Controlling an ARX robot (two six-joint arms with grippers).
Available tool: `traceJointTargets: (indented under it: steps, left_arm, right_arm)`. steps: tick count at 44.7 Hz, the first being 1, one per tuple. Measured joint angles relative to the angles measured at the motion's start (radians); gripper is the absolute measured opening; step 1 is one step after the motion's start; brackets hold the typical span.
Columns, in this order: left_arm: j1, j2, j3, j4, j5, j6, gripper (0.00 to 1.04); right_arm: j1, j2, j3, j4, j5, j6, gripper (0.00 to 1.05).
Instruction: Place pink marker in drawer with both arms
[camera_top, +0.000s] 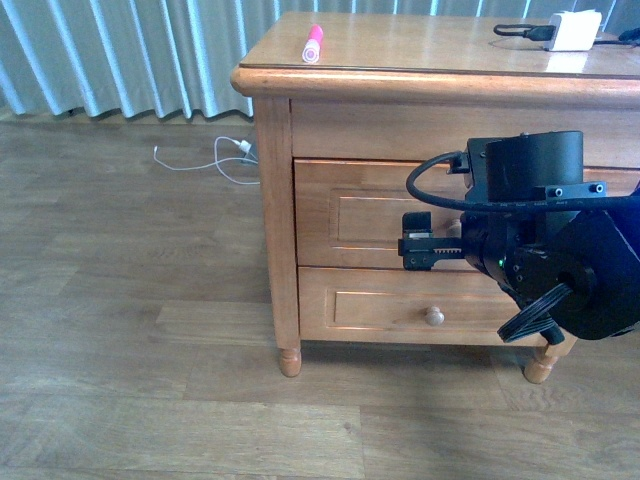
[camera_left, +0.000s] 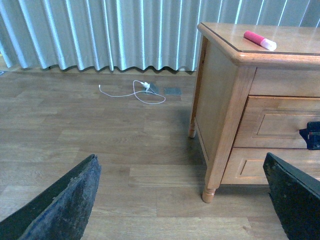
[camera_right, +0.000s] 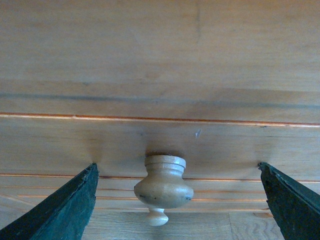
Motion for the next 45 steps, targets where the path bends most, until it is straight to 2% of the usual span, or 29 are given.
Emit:
traceJointTargets:
  steps: [2, 5, 12, 21, 29, 45]
  left_arm:
    - [0.000, 0.000, 0.000, 0.000, 0.000, 0.000, 0.99]
    - [0.000, 0.000, 0.000, 0.000, 0.000, 0.000, 0.99]
    - [0.000, 0.000, 0.000, 0.000, 0.000, 0.000, 0.99]
    - [0.000, 0.000, 0.000, 0.000, 0.000, 0.000, 0.99]
    - [0.000, 0.000, 0.000, 0.000, 0.000, 0.000, 0.99]
    - [0.000, 0.000, 0.000, 0.000, 0.000, 0.000, 0.99]
  right_arm:
    - [0.000, 0.001, 0.000, 0.006, 0.004, -0.003, 0.94]
    - [0.001, 0.001, -0.002, 0.014, 0.006, -0.004, 0.84]
    - [0.006, 0.001, -0.008, 0.034, 0.008, -0.006, 0.54]
    - [0.013, -0.005, -0.013, 0.019, 0.008, -0.004, 0.26]
    - [0.016, -0.065, -0.042, -0.086, -0.029, 0.058, 0.24]
    - [0.069, -0.348, -0.330, -0.292, -0.079, 0.145, 0.24]
